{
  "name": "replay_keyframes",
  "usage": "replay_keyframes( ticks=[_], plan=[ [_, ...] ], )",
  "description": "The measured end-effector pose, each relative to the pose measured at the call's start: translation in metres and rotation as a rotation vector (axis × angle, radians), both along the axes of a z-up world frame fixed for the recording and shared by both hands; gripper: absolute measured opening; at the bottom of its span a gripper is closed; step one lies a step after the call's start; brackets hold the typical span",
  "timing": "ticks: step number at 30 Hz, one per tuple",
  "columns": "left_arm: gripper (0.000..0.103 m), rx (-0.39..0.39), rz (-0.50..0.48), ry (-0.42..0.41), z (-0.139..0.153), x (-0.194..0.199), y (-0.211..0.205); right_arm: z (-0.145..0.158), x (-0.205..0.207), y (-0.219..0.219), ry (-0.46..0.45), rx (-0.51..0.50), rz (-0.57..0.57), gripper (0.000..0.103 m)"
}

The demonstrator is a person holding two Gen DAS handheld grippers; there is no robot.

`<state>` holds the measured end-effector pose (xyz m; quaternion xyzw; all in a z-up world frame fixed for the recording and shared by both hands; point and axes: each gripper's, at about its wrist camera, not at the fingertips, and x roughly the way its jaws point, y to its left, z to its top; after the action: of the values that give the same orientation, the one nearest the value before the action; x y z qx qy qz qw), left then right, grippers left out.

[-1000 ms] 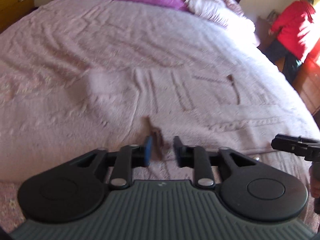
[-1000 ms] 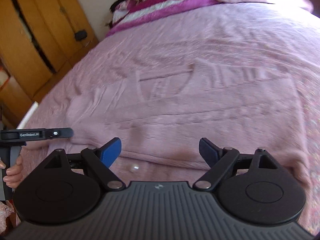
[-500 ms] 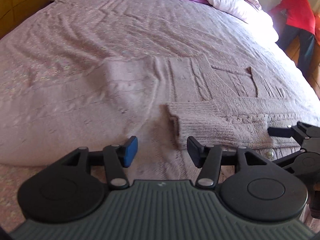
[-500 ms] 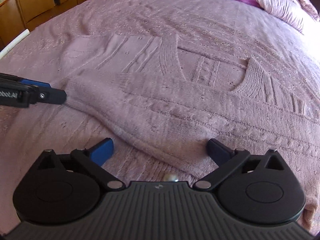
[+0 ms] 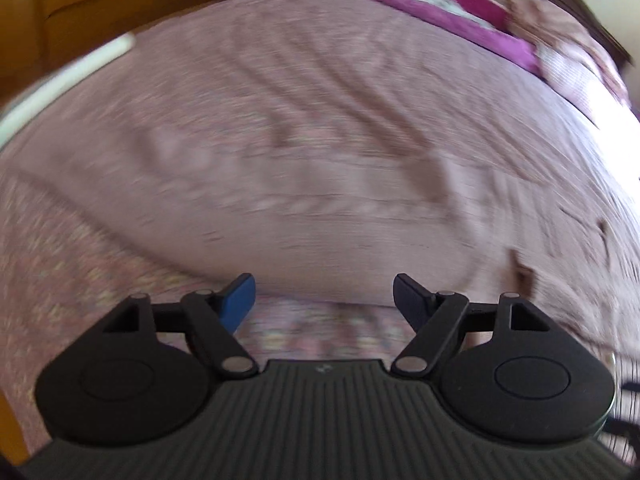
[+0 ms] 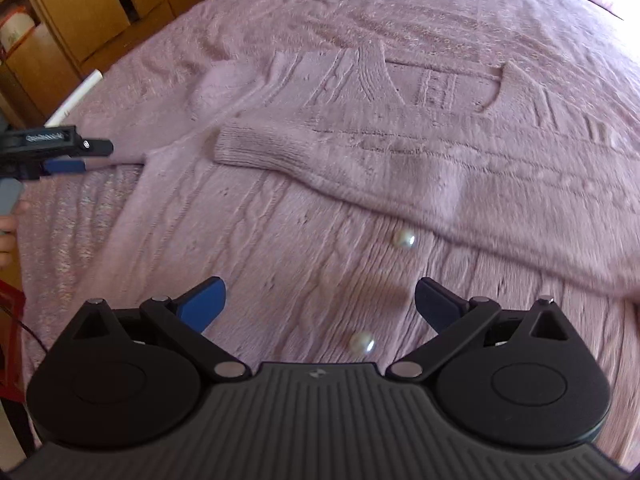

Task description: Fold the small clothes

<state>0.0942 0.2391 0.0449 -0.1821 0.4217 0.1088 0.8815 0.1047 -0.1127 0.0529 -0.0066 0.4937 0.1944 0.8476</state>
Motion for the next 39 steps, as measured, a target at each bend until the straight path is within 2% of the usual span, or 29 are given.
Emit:
replay_keyframes(
  ticks=[3,7,10,14,17,23,30,32,35,37,39],
  plan=[
    [0.077,-0.055,0.088,-0.003,-0.009,-0.003,0.023,0.003,-0.016,-0.002,0.002,0.000,-0.018,0.103],
    [0.077,-0.116,0.134,-0.031,-0.015,-0.004,0.042,-0.004,-0.030,0.000,0.063,-0.086,-0.054,0.103],
    [0.081,-0.129,0.159,-0.048,-0.017,0.003,0.048,-0.016,-0.035,0.003,0.126,-0.135,-0.052,0.103],
    [0.084,-0.125,0.179,-0.067,-0.022,0.013,0.051,-0.026,-0.040,0.006,0.099,-0.181,-0.061,0.103],
    [0.092,-0.109,0.168,-0.076,-0.024,0.020,0.050,-0.028,-0.044,0.007,0.080,-0.186,-0.080,0.103],
    [0.092,0.002,0.142,-0.072,-0.026,0.031,0.040,-0.029,-0.052,-0.004,0.056,-0.143,-0.100,0.103],
    [0.090,0.225,0.048,-0.056,-0.035,0.040,0.013,-0.024,-0.056,-0.005,0.052,-0.146,-0.106,0.103],
    [0.084,0.247,0.030,-0.072,-0.035,0.037,0.010,-0.030,-0.048,0.000,0.050,-0.144,-0.106,0.103],
    [0.064,0.272,-0.014,-0.086,-0.032,0.035,0.005,-0.030,-0.048,0.000,0.046,-0.141,-0.105,0.103],
    [0.033,0.270,-0.049,-0.095,-0.029,0.035,0.001,-0.030,-0.049,0.000,0.043,-0.140,-0.105,0.103],
    [0.018,0.248,-0.065,-0.096,-0.026,0.034,-0.001,-0.029,-0.050,-0.001,0.041,-0.136,-0.106,0.103]
  ],
)
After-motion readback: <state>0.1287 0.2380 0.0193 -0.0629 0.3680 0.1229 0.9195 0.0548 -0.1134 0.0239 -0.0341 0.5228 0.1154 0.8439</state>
